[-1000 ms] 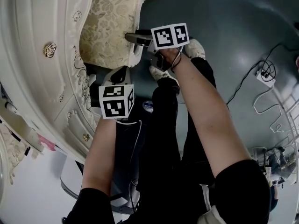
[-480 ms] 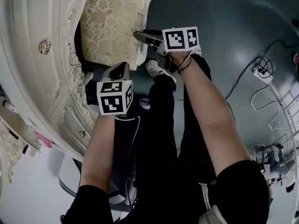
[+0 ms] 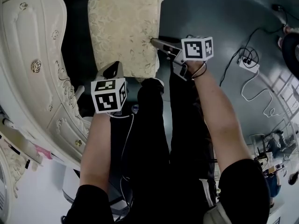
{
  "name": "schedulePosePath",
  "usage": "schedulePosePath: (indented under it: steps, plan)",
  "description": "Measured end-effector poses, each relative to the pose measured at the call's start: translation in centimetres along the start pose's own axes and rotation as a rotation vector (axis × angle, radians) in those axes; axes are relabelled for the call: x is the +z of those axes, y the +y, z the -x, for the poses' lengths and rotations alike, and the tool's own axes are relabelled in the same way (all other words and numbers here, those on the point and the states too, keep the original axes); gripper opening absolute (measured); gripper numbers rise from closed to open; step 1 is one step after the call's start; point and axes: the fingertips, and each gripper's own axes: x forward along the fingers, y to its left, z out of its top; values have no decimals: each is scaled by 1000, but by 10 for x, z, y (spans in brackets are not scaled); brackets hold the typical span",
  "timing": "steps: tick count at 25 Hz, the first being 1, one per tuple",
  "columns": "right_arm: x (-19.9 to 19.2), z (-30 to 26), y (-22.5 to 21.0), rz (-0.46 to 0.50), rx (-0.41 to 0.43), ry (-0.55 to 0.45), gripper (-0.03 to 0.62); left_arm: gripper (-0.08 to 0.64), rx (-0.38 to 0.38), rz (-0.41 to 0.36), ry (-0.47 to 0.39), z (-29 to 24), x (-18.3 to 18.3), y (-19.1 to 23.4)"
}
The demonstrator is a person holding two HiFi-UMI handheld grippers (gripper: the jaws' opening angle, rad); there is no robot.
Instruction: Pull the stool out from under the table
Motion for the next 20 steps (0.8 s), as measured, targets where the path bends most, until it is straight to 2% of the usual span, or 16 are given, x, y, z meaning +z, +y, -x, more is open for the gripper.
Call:
schedulePosePath:
  steps: [4,7,9,11,12,13,14,17,20]
  plan:
    - [-2,34,-11,-26,-36,-18,158,-3,-11,1,-18,6,17,-17]
    - [0,46,-12,-35,-97,-64,173,-3,-21,10,-28,12,27,-23]
    - [3,57,-11,-23,-185,-101,176,-3,-17,17,-34,21,29,-29]
    - [15,80,-13,-2,-342,-175,176,-3,-7,36,-66,34,40,-35]
    - [23,95,-13,20,-437,-205,149,-2,-5,57,-87,42,48,-38]
    - [29,108,-8,59,-523,-216,32,-2,-4,85,-106,52,55,-41]
    - [32,119,2,119,-585,-211,9,-2,-3,113,-123,63,62,-45]
    - [50,140,56,332,-677,-196,9,-2,5,148,-183,104,89,-59]
    - [78,162,123,479,-696,-252,9,-2,-5,120,-253,144,126,-75]
